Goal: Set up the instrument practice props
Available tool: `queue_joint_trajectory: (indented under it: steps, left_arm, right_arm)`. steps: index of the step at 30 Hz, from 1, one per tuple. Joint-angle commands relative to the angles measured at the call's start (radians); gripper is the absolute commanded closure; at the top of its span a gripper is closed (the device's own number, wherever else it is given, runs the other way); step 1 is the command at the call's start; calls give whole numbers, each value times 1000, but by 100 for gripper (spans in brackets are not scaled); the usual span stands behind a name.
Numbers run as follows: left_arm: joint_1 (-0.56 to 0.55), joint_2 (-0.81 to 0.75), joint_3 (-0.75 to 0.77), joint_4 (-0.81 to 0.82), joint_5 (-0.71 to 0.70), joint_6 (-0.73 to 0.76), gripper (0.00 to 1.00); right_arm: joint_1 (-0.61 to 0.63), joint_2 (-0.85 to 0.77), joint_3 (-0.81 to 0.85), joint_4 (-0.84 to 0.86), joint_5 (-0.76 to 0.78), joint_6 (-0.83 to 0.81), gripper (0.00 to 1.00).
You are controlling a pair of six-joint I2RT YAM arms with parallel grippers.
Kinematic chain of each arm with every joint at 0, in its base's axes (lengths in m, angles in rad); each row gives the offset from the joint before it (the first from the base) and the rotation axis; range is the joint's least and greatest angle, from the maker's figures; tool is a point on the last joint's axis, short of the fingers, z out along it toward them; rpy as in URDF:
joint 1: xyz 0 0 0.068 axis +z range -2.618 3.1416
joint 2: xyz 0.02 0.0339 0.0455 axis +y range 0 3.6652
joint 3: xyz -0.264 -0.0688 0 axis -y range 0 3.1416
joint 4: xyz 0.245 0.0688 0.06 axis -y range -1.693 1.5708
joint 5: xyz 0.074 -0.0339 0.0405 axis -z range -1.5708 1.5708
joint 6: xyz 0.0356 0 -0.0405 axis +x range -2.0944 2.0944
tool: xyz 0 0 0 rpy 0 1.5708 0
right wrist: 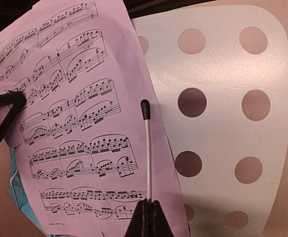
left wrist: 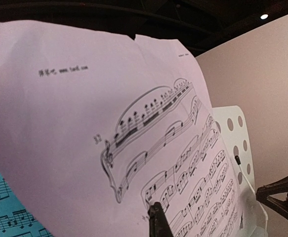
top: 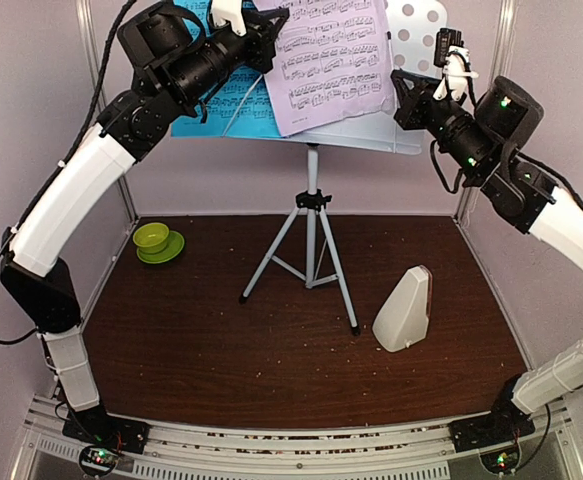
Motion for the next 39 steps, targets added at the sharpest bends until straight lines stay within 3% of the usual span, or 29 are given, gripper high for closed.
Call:
queue_joint_trajectory:
  steps: [1, 6, 12, 31, 39]
  left_arm:
    - [0, -54, -36, 106, -73, 41, 100]
    - [-5, -23, -13, 94, 0, 82, 100]
    - [-52, 43, 68, 12, 99, 307, 100]
    - [-49, 114, 117, 16, 155, 351, 100]
    - [-48, 120, 121, 30, 152, 354, 82]
  right_arm:
    - [3, -36, -54, 106, -16, -19, 100]
    - [3, -40, -92, 163, -64, -32, 100]
    - [3, -34, -102, 182, -92, -42, 100]
    - [3, -38, -128, 197, -151, -44, 100]
    - [3, -38, -136, 199, -155, -42, 100]
